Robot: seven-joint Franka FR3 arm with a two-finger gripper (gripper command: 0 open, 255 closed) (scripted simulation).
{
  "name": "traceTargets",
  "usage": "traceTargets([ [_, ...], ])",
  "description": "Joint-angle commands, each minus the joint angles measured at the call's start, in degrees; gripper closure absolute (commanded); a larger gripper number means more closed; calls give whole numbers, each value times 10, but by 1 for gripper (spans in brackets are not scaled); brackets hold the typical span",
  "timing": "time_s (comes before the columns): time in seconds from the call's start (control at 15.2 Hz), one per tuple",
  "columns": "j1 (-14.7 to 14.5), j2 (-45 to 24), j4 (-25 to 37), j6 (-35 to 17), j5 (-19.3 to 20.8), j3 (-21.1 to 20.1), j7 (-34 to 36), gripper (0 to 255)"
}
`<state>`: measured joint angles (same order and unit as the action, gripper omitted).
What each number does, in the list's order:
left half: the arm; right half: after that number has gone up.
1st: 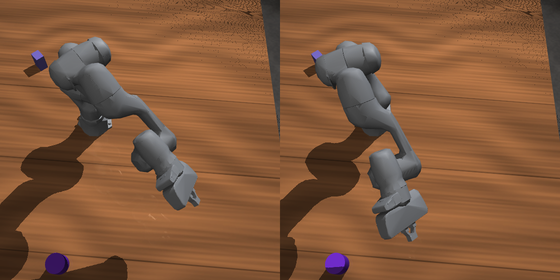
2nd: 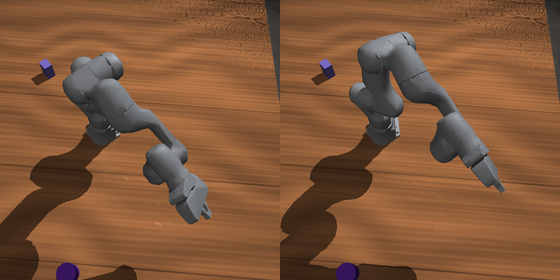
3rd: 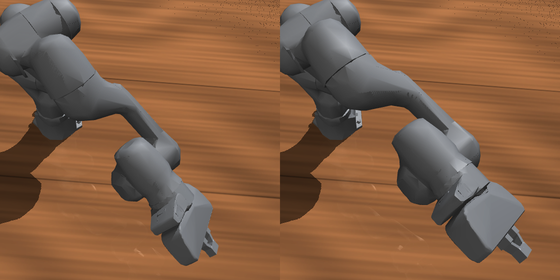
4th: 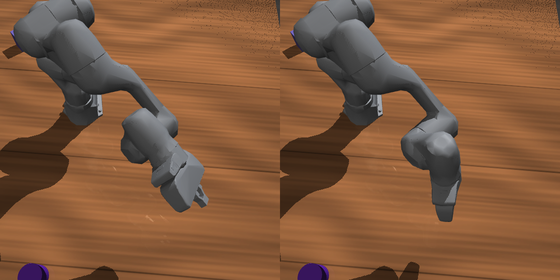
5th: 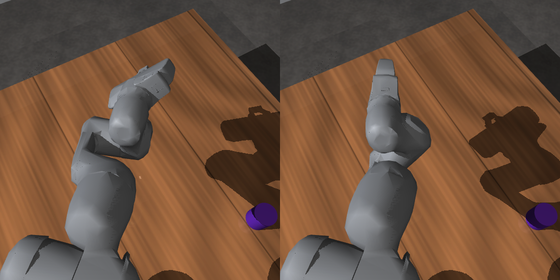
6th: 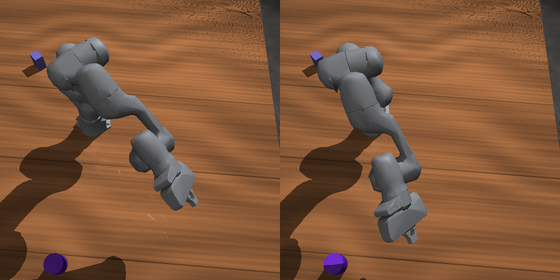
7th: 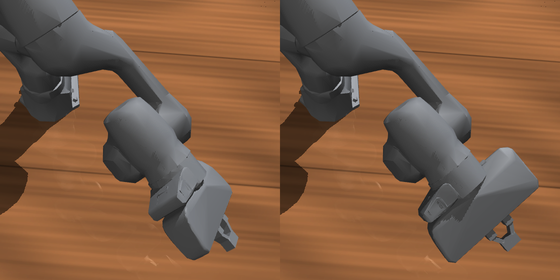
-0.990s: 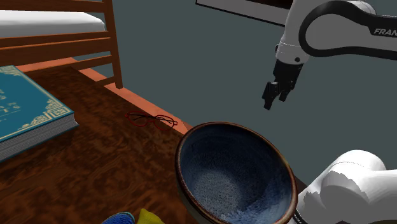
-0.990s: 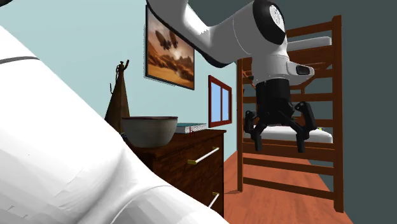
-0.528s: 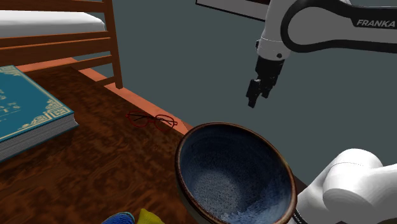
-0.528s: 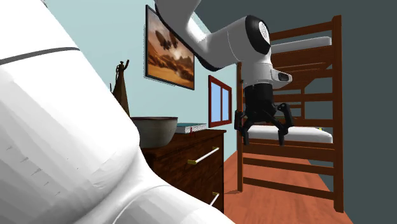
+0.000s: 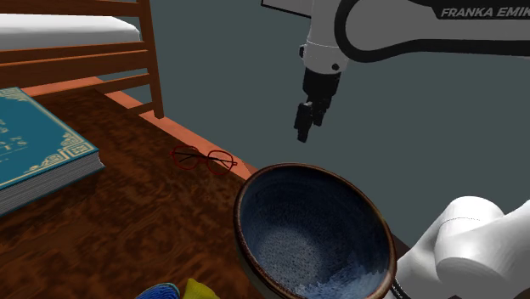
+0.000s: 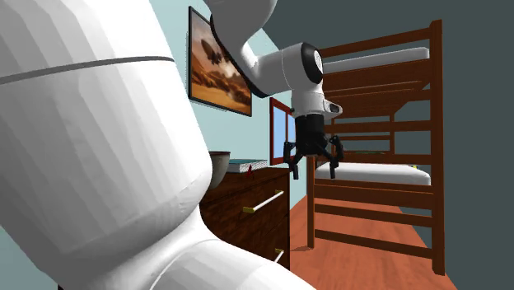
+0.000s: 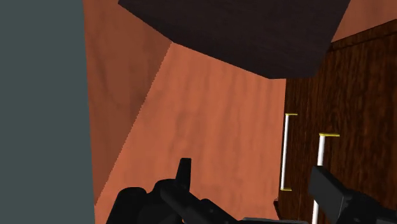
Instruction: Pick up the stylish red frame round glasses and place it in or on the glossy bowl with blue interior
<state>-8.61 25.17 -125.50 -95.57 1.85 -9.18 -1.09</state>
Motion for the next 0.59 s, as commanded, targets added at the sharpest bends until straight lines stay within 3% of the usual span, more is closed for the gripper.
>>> traceTargets([
  [0.0,-12,-30,32,-1,-4,-13,-7,0],
  [0.53,-58,-132,143,-3,-7,-68,-29,0],
])
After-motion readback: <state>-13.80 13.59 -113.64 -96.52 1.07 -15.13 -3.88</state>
